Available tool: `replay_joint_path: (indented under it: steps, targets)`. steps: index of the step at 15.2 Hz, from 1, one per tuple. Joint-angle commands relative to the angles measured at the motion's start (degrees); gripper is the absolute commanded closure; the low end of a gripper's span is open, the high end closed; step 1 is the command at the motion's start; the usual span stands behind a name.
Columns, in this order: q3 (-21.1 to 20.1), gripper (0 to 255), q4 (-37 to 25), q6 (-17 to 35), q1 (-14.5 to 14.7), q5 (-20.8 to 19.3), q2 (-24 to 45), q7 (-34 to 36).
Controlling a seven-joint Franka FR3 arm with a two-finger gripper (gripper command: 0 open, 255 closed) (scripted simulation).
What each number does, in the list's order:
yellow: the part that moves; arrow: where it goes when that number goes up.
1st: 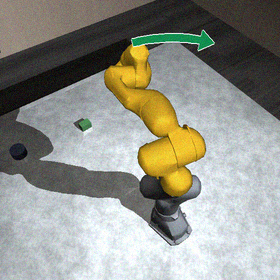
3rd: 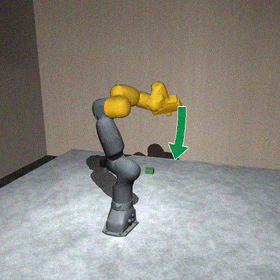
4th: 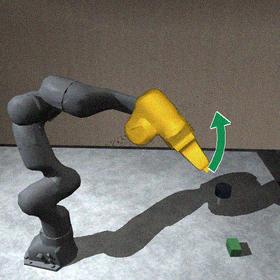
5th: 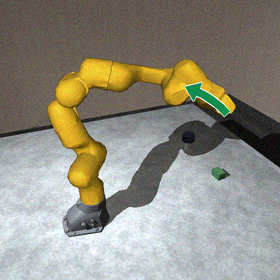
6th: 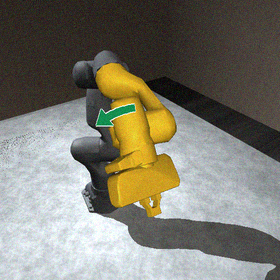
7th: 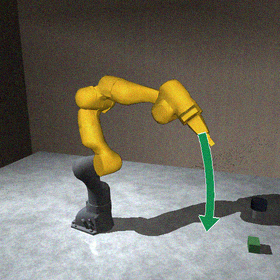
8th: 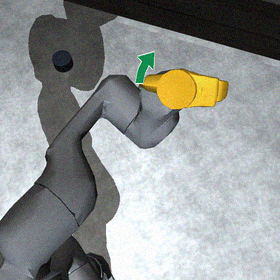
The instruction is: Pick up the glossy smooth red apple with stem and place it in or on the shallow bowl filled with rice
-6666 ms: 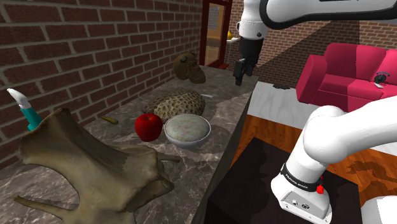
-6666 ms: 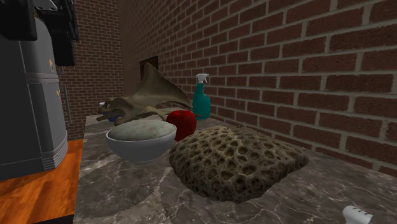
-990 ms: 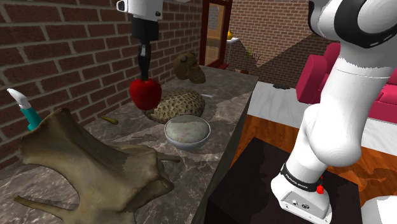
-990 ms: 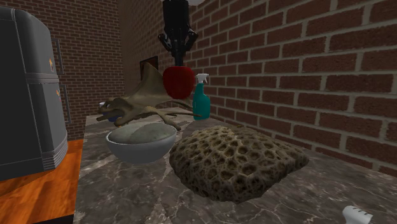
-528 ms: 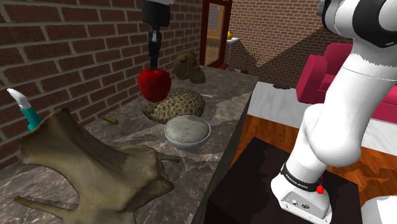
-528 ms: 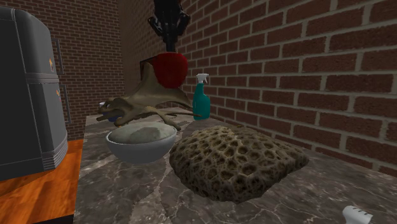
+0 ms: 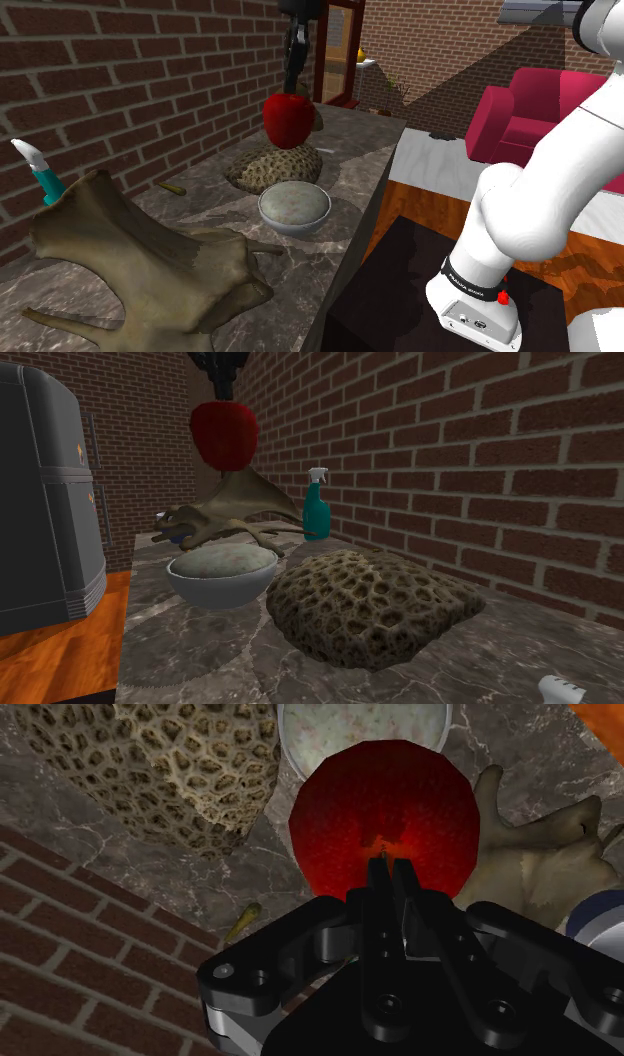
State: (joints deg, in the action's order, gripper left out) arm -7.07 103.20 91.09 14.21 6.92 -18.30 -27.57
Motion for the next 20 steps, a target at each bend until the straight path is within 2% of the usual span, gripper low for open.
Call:
replay_joint_path:
  steps: [1,20]
  targets:
    - [0.9,255,1.1,-2.4,-0.2,0.2,-3.4,-0.9]
    - [0.5,255,19.3,12.0,0.1,0.9,-7.1,-2.3]
